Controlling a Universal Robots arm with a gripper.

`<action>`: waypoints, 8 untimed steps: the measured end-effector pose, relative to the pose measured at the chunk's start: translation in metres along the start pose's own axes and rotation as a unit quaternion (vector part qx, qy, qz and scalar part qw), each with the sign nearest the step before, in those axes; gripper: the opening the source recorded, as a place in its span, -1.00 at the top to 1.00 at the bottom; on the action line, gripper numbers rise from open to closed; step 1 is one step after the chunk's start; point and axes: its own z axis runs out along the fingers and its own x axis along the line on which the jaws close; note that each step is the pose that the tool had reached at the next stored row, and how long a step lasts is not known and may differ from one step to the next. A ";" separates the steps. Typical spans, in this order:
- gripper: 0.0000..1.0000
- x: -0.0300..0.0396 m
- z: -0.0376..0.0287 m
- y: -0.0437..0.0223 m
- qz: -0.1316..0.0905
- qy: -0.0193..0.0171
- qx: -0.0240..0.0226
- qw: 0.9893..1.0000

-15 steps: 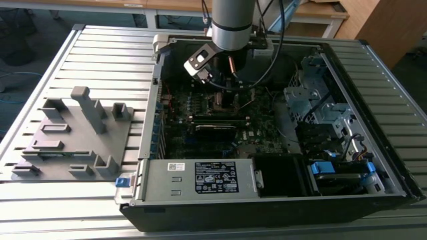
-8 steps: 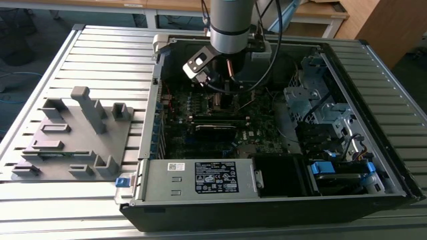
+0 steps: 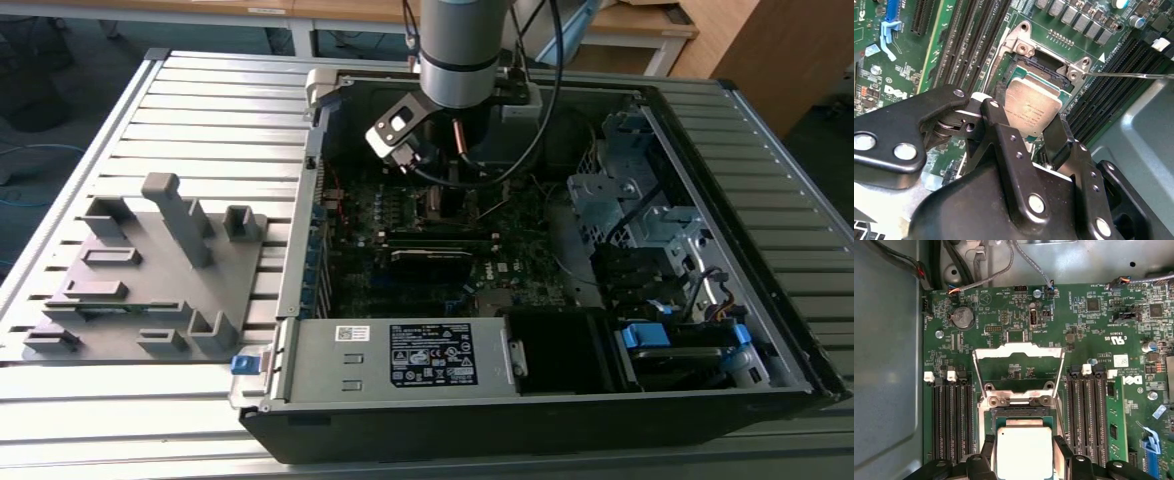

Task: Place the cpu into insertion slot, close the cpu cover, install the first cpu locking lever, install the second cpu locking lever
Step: 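Place the cpu into insertion slot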

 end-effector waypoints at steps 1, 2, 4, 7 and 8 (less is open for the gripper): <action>-0.08 0.0002 0.0005 -0.0001 0.000 0.000 0.000 1.000; -0.08 0.0003 0.0012 -0.0003 0.000 0.001 0.000 1.000; -0.08 0.0003 0.0029 -0.0005 0.000 0.001 0.000 1.000; -0.08 0.0004 0.0050 -0.0009 0.000 0.002 0.000 1.000; -0.08 0.0004 0.0050 -0.0009 0.000 0.002 0.000 1.000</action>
